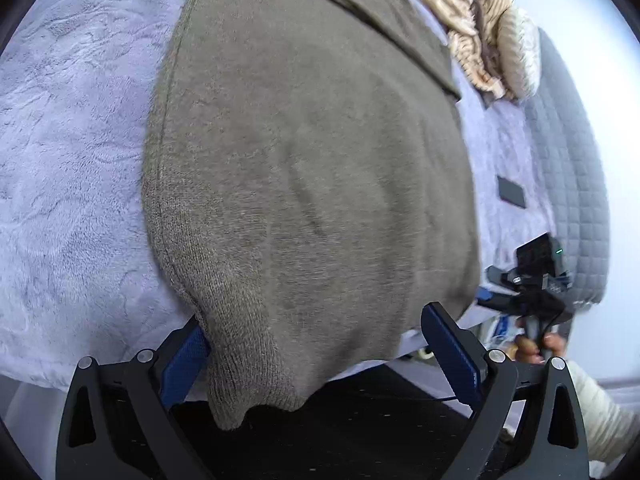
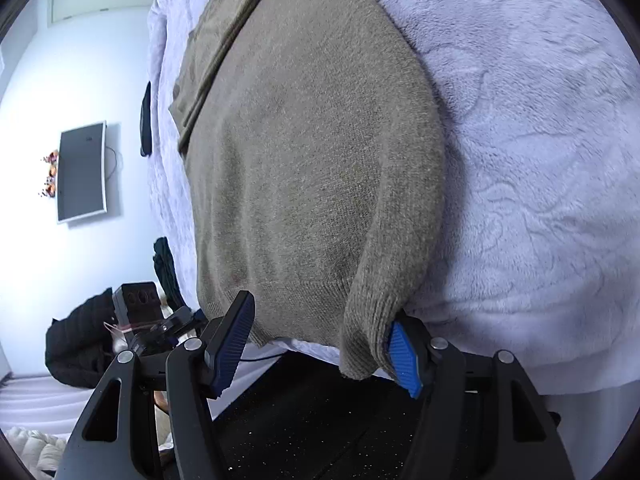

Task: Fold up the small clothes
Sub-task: 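Grasp the hem with the left gripper while the right gripper grasps the hem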

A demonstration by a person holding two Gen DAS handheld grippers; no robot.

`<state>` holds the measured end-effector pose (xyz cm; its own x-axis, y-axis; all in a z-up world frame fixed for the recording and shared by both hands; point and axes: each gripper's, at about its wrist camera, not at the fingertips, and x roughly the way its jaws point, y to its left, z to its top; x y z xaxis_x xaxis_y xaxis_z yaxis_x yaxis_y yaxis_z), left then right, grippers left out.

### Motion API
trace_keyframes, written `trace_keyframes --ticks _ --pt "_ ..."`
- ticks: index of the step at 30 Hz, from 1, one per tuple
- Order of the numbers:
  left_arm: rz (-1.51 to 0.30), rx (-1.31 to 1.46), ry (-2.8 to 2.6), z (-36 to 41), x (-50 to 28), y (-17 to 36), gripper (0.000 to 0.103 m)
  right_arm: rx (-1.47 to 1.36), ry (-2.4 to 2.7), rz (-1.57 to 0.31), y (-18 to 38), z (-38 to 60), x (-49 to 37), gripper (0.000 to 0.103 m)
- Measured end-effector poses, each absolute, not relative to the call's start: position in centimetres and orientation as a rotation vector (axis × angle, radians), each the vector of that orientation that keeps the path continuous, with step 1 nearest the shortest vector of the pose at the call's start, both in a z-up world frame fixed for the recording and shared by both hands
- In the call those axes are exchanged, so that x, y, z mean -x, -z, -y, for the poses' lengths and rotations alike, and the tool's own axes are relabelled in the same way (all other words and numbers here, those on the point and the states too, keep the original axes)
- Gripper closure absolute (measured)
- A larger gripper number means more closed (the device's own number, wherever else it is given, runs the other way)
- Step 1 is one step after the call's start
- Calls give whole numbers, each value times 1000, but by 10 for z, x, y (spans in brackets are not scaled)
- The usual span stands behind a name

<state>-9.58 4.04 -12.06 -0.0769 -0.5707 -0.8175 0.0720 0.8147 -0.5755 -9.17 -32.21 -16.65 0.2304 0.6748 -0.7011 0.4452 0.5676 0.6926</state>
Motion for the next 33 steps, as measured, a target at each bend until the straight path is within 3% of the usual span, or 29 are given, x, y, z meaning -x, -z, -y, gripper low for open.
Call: trace_keyframes --ticks 9,11,13,15,16,18,20,33 --pt "-1577 274 527 -24 99 126 4 -1047 -203 -1430 186 327 91 35" --pt "-1574 256 518 -20 100 124 8 -1054 -184 -1431 186 329 94 42" --pt "-1572 238 496 -20 102 122 20 -1041 -165 -1442 185 327 92 70" --pt "-1573 241 477 -23 101 121 37 -1015 -150 -1465 185 328 93 87" --pt "-1572 248 473 -26 101 121 43 -1014 -158 -1464 184 329 95 88" --pt "-1577 266 474 -31 99 122 76 -997 -170 -1457 180 331 97 90" --pt "-1585 318 515 -33 96 123 90 -1012 -197 -1433 175 332 97 90" --pt "-1462 476 560 -43 69 73 90 -1202 -338 -1207 129 342 61 91"
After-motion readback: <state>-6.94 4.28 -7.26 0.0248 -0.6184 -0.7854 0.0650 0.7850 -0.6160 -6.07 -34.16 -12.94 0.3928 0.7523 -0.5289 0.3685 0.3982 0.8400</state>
